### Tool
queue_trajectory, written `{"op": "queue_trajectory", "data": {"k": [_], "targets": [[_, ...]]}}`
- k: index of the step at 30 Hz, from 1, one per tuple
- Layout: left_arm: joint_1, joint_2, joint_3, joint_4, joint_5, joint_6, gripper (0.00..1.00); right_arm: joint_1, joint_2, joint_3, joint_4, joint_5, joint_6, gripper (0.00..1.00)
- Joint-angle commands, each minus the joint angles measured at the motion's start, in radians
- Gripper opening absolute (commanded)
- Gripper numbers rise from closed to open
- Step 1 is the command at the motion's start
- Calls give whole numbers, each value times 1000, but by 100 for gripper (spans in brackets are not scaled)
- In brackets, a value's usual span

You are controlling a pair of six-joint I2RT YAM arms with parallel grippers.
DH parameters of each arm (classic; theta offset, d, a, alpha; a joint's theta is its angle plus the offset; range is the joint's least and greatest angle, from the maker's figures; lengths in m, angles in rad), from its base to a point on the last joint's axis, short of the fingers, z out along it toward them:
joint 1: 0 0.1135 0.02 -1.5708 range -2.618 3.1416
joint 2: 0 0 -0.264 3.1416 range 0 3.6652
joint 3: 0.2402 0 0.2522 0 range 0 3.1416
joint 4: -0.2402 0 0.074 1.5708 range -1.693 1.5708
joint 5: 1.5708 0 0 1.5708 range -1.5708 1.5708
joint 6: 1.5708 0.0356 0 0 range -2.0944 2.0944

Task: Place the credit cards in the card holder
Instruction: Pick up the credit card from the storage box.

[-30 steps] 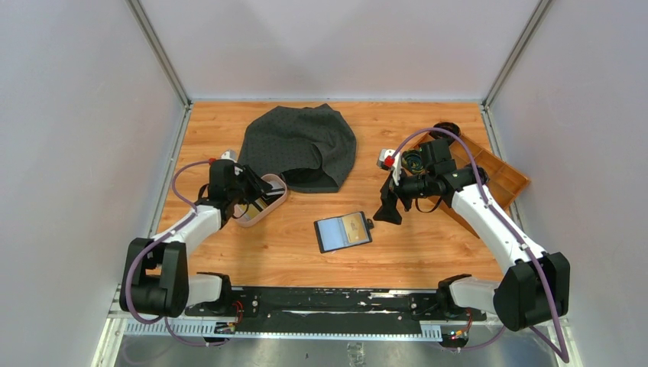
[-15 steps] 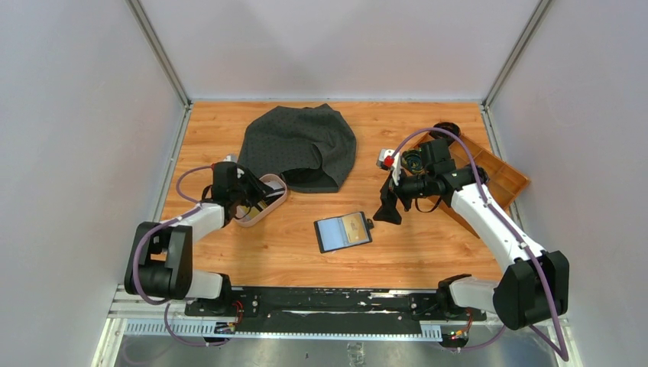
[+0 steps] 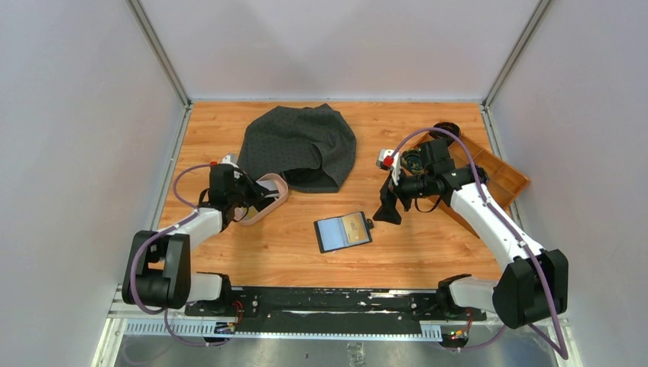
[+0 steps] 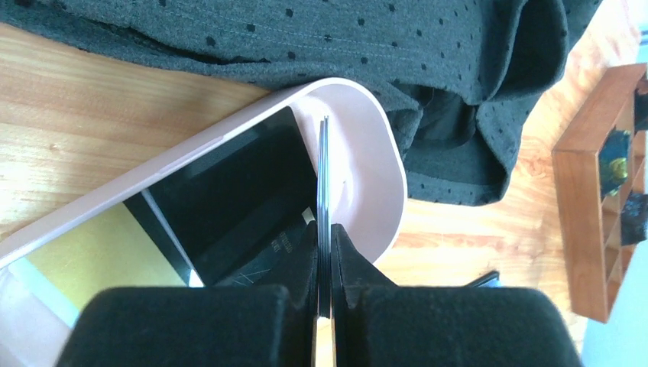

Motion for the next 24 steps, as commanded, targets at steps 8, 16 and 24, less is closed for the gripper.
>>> {"op": "queue_trajectory", "data": {"k": [8,16,24], "targets": [[18,21,5,-5,50,104,24,-10,35,-1,-3,-19,-1,100],[34,69,25,26,98,52,51,-11,35,-1,-4,-14,-1,100],[56,142,23,169,189,-60,50,-11,28,-2,-7,-8,-6,100]]}}
